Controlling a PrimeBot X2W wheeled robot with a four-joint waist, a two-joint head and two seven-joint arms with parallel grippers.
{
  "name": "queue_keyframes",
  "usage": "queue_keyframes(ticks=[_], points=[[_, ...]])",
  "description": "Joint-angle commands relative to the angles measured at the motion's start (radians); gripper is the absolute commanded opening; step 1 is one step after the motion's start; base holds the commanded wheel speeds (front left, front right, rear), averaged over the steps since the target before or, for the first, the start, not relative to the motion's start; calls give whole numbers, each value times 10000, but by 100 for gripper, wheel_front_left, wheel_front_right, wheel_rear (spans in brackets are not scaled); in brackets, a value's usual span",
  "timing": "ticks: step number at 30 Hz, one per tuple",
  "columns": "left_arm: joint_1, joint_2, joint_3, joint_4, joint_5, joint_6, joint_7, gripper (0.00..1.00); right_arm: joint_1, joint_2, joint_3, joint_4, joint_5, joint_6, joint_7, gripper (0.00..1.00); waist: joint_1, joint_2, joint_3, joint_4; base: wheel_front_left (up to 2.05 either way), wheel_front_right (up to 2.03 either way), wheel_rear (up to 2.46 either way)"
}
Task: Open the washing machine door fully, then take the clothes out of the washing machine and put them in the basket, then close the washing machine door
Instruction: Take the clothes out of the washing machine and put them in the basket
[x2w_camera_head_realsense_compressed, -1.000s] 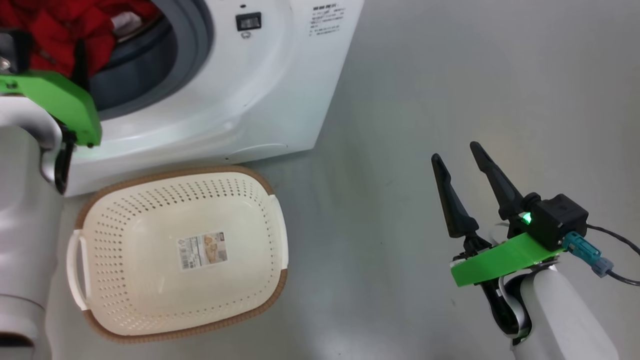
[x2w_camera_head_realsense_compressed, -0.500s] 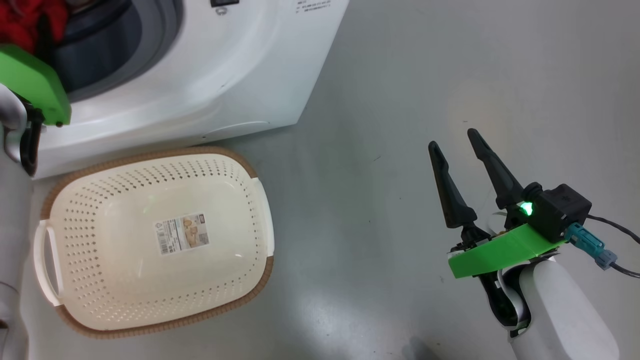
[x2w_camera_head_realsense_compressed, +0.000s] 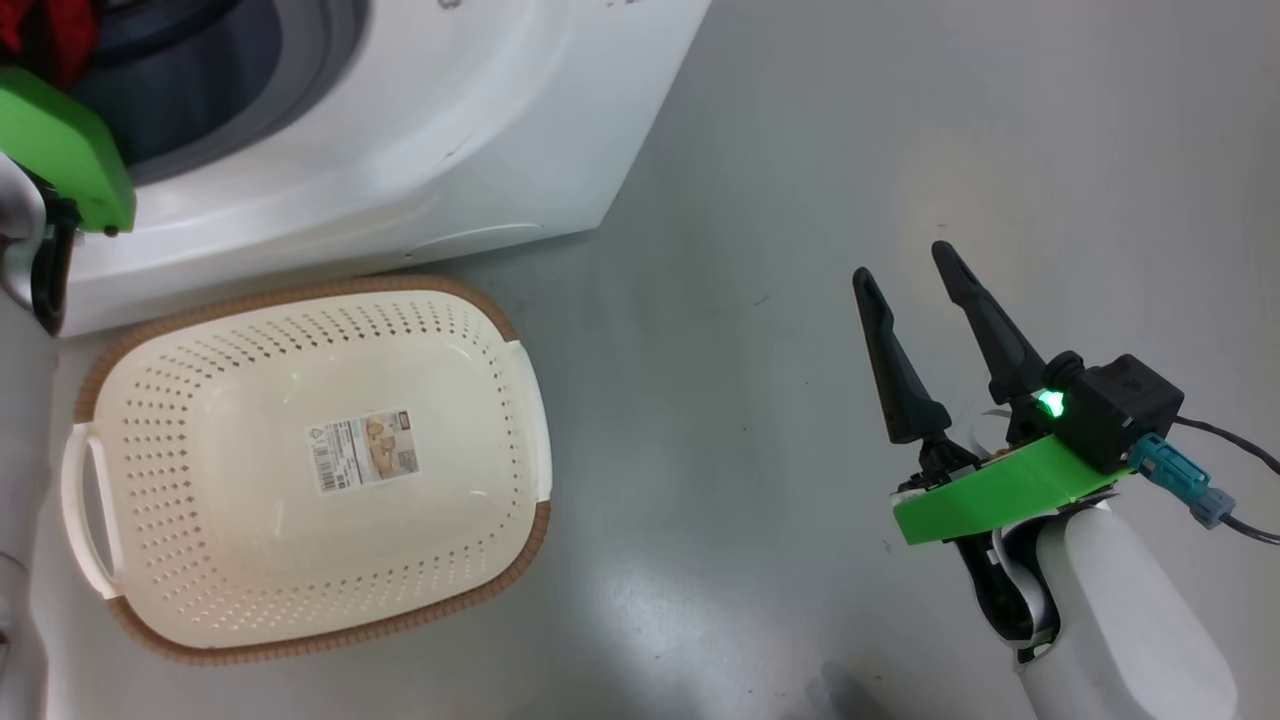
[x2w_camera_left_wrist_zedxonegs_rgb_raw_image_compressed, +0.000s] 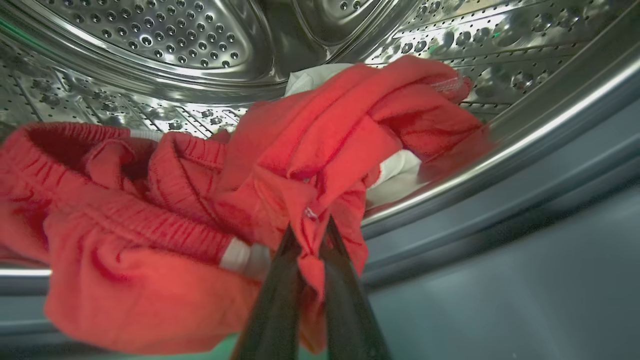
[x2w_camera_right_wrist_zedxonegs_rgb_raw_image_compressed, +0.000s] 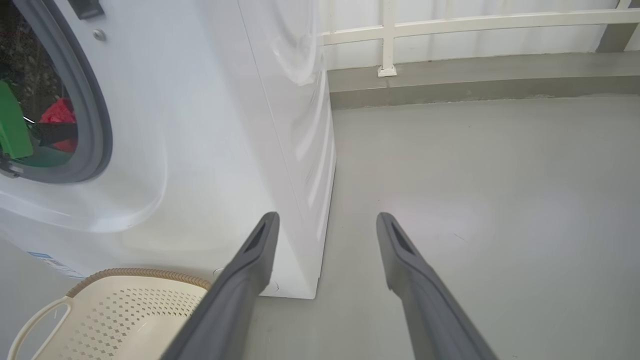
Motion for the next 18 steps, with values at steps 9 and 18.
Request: queue_keyframes(ticks=[9,18], points=[[377,128,369,-208,-638,-161,-738,0,184,20,23,-9,-42,62,-65,100,-1,0,-632,210,0,0,0],[2001,-120,937,-2211,-1057,-247,-906,0,728,20,-141,270,-173,62,-65,100,-1,0,-1731,601,0,0,0]])
